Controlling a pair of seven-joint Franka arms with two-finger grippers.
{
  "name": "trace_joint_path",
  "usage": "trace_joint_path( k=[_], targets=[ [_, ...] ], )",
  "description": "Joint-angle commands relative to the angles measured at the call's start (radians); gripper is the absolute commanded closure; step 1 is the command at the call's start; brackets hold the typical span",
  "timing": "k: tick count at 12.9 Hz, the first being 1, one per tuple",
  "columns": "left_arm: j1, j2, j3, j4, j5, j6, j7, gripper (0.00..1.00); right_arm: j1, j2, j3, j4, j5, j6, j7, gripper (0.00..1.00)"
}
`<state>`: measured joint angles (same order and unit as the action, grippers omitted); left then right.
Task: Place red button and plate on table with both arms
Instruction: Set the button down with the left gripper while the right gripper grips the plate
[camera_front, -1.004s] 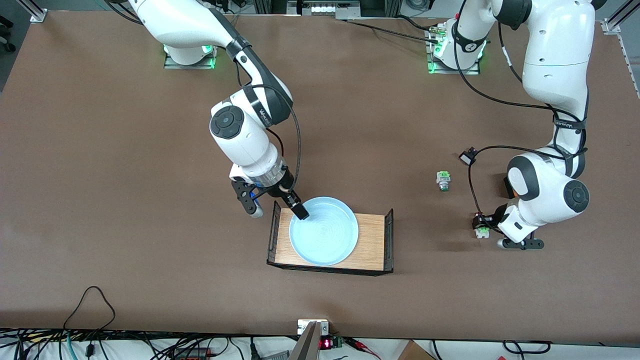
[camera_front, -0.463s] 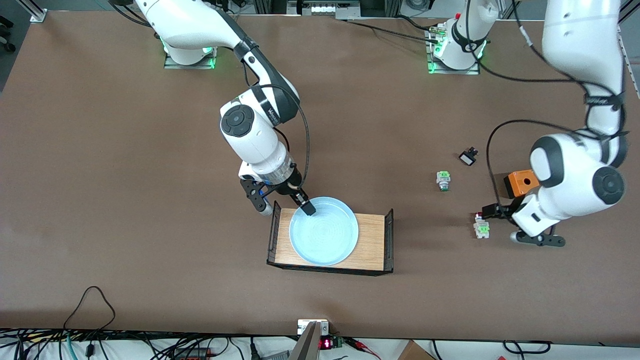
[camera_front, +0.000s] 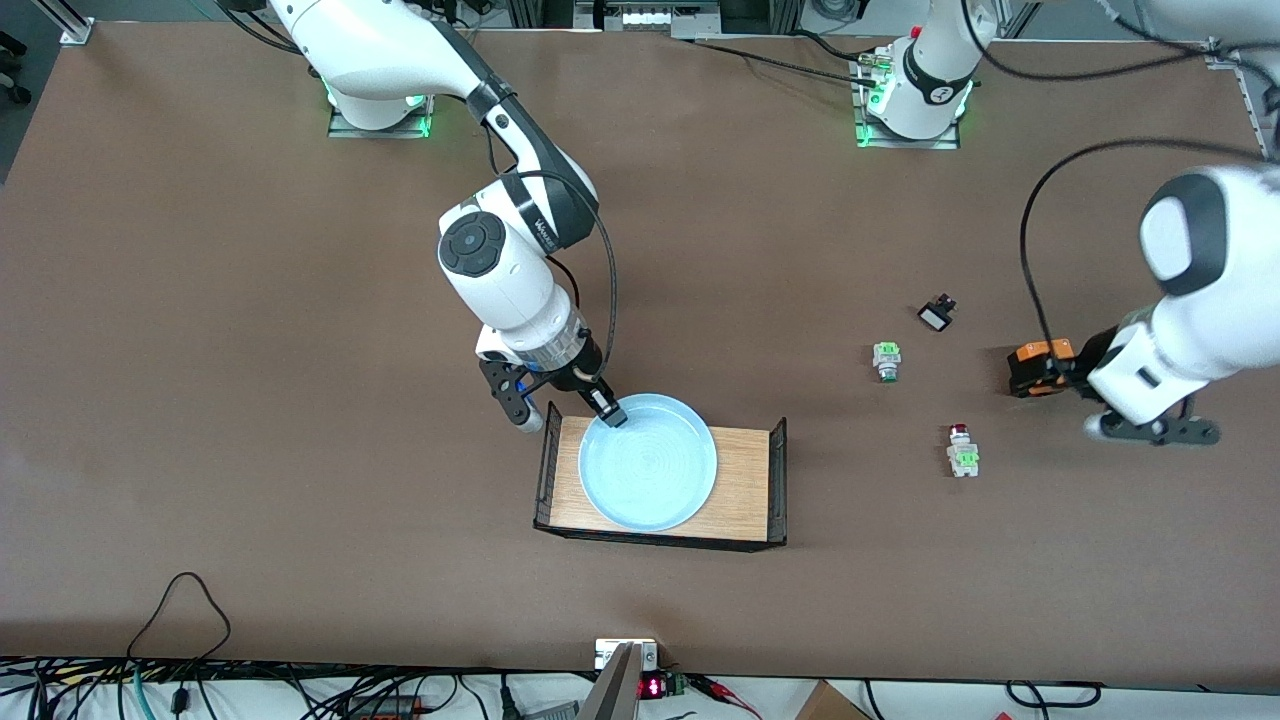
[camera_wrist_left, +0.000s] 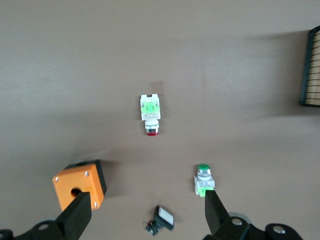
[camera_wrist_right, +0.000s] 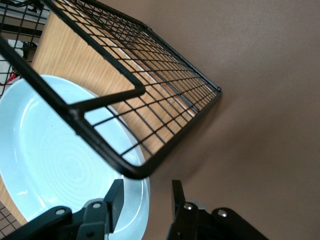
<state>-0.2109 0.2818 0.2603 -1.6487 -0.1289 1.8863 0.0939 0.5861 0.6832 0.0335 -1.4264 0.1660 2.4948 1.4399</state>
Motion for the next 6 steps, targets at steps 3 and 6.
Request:
trace_joint_path(
  k=[3,6],
  targets=[
    [0.005,-0.182,-0.019,-0.026,0.052,-0.122,-0.080,0.00,0.011,0.010,-0.010,0.023,0.021,0.007,-0.004,0.77],
    [0.063,-0.257,-0.059,-0.026,0.058,-0.196,-0.063,0.00,0.011,0.010,-0.010,0.023,0.021,0.007,-0.007,0.91]
  ],
)
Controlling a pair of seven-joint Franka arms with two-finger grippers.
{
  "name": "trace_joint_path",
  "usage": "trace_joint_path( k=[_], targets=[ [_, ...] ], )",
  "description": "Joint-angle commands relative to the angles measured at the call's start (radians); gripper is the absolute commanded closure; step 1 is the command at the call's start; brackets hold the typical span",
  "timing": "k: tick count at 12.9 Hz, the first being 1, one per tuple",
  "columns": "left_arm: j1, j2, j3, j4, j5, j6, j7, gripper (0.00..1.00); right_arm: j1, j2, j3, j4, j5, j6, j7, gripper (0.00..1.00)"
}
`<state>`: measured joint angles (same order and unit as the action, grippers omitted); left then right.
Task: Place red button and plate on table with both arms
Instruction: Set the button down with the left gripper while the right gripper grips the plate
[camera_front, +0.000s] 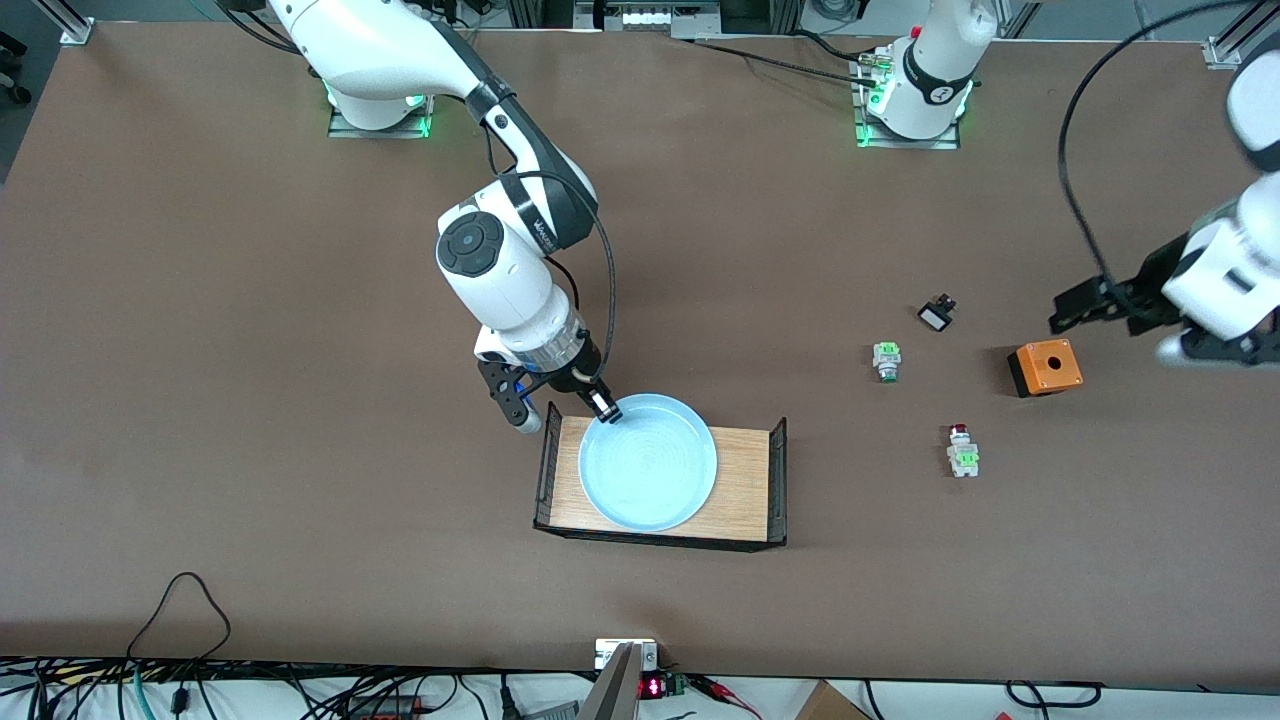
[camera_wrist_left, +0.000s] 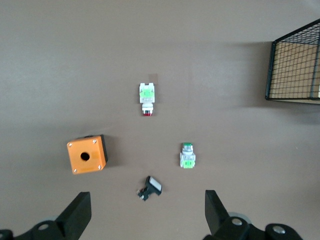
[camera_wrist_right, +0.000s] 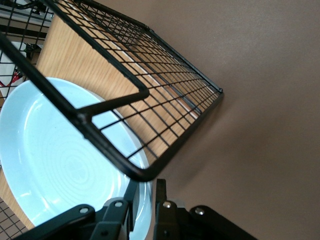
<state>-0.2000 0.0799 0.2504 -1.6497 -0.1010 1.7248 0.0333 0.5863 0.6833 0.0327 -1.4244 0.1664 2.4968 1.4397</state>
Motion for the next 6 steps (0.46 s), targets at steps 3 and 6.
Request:
trace_joint_path(
  k=[3,6],
  targets=[
    [0.278,-0.081,-0.294,-0.025,0.032,-0.042,-0.004,0.00,0.010,0.010,-0.010,0.021,0.016,0.004,-0.012,1.00],
    [0.324,-0.088,-0.362,-0.024,0.080,-0.047,-0.004,0.00,0.012,0.009,-0.016,0.021,0.018,0.005,-0.007,1.00]
  ],
)
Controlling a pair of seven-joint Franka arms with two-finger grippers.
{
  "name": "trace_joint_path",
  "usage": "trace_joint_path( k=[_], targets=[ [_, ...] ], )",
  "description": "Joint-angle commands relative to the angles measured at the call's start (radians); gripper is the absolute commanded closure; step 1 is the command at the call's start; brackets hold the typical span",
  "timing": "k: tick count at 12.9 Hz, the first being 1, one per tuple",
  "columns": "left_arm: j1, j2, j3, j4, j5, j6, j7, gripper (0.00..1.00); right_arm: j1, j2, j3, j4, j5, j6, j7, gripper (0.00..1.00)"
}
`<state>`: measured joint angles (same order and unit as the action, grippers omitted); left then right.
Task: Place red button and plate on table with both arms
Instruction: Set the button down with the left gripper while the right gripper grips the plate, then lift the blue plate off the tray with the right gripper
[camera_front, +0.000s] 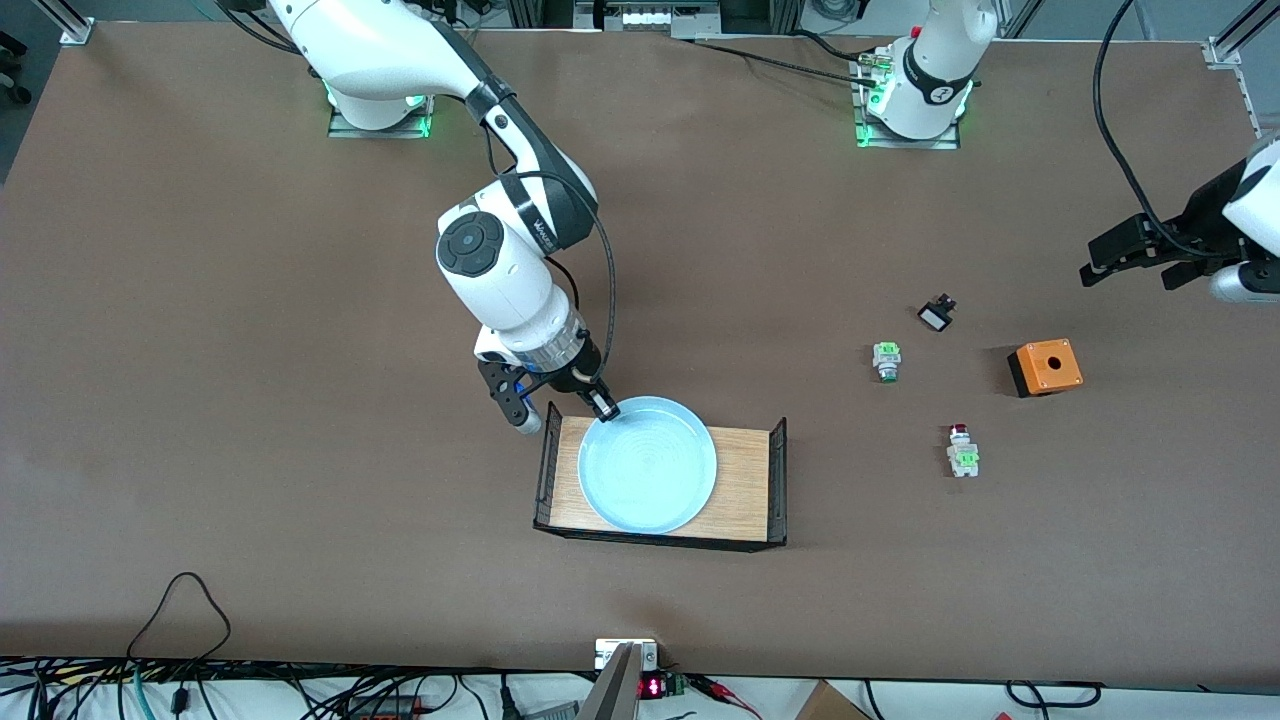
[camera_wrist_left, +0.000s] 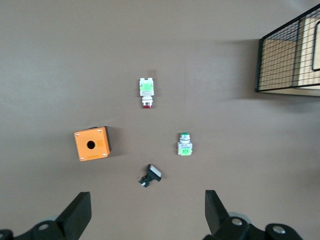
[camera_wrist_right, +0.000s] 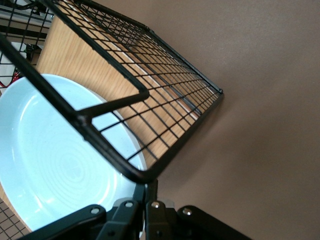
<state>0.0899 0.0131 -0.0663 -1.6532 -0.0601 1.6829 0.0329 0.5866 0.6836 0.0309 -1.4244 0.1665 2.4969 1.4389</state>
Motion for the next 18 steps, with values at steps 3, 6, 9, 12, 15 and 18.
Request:
trace_joint_path(
  k=[3,6,9,12,15,18],
  targets=[
    [0.024,-0.019,-0.023,0.029,0.039,-0.057,-0.002,0.00,0.016,-0.001,-0.014,0.021,0.021,-0.001,0.000,1.00],
    [0.022,-0.019,-0.010,0.029,0.040,-0.086,-0.004,0.00,0.021,-0.056,-0.014,0.016,0.024,-0.013,0.001,1.00],
    [0.022,-0.024,-0.012,0.030,0.042,-0.133,-0.004,0.00,0.015,-0.113,-0.014,0.013,0.024,-0.093,-0.009,1.00],
    [0.028,-0.038,-0.010,0.047,0.042,-0.137,-0.002,0.00,-0.014,-0.185,-0.016,0.010,0.024,-0.205,-0.017,1.00],
    [0.033,-0.041,-0.016,0.052,0.045,-0.137,-0.001,0.00,-0.050,-0.257,-0.016,-0.001,0.024,-0.338,-0.147,1.00],
    [0.024,-0.048,-0.024,0.050,0.048,-0.138,-0.001,0.00,-0.108,-0.300,-0.016,-0.002,0.024,-0.459,-0.262,1.00]
  ],
)
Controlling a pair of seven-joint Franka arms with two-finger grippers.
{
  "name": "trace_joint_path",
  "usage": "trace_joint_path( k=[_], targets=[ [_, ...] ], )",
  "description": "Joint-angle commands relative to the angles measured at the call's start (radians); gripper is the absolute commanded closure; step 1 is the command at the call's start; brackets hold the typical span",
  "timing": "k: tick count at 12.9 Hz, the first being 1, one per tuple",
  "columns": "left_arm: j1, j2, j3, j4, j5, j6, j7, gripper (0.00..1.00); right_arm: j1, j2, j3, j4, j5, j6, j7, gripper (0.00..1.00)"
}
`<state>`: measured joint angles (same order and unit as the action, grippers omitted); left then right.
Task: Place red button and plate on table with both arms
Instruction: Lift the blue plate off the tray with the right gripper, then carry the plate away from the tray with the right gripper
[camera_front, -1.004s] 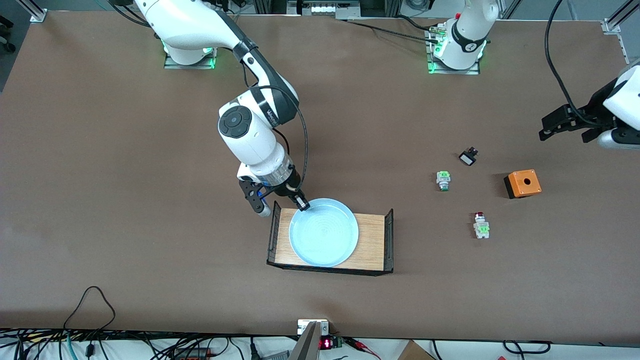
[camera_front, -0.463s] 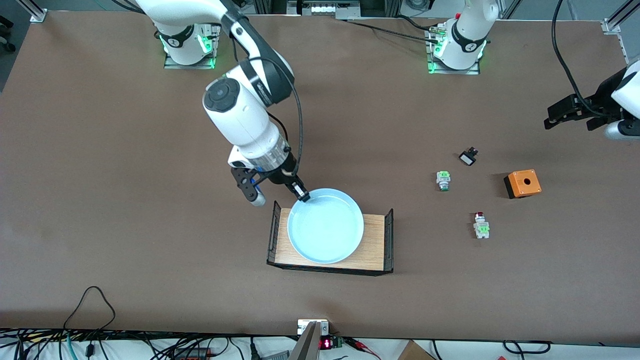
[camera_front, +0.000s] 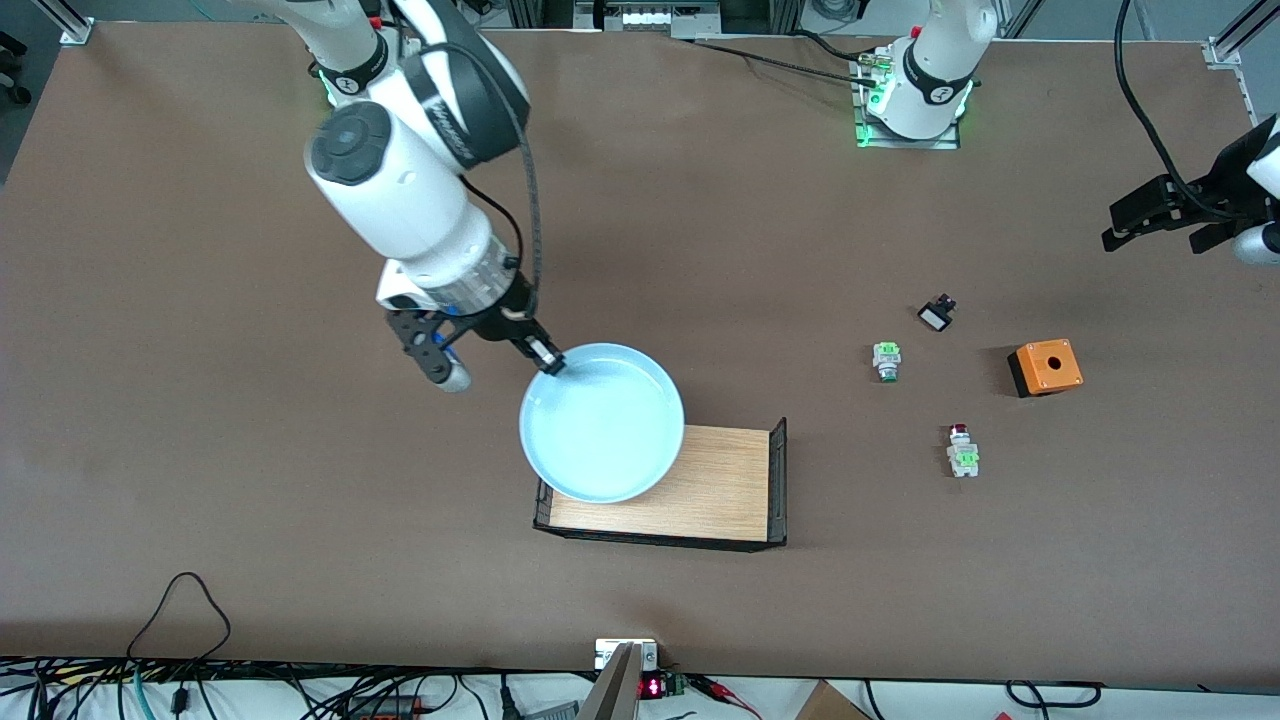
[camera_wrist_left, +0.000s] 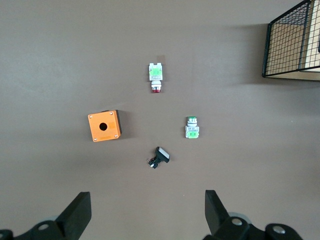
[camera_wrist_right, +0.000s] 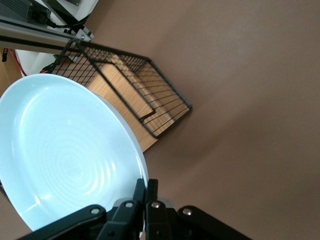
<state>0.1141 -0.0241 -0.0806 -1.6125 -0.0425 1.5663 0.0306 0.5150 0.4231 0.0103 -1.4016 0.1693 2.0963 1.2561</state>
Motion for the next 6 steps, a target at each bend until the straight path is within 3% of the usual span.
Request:
trace_joint_path(
  k=[1,6],
  targets=[
    [-0.001,-0.011,-0.008,0.011,0.030,-0.019,0.002,0.00,-0.064,-0.049,0.002,-0.025,0.021,-0.111,-0.139,1.00],
    [0.010,-0.007,0.002,0.051,0.030,-0.015,-0.006,0.00,-0.222,-0.093,-0.001,-0.068,0.018,-0.271,-0.478,1.00]
  ],
)
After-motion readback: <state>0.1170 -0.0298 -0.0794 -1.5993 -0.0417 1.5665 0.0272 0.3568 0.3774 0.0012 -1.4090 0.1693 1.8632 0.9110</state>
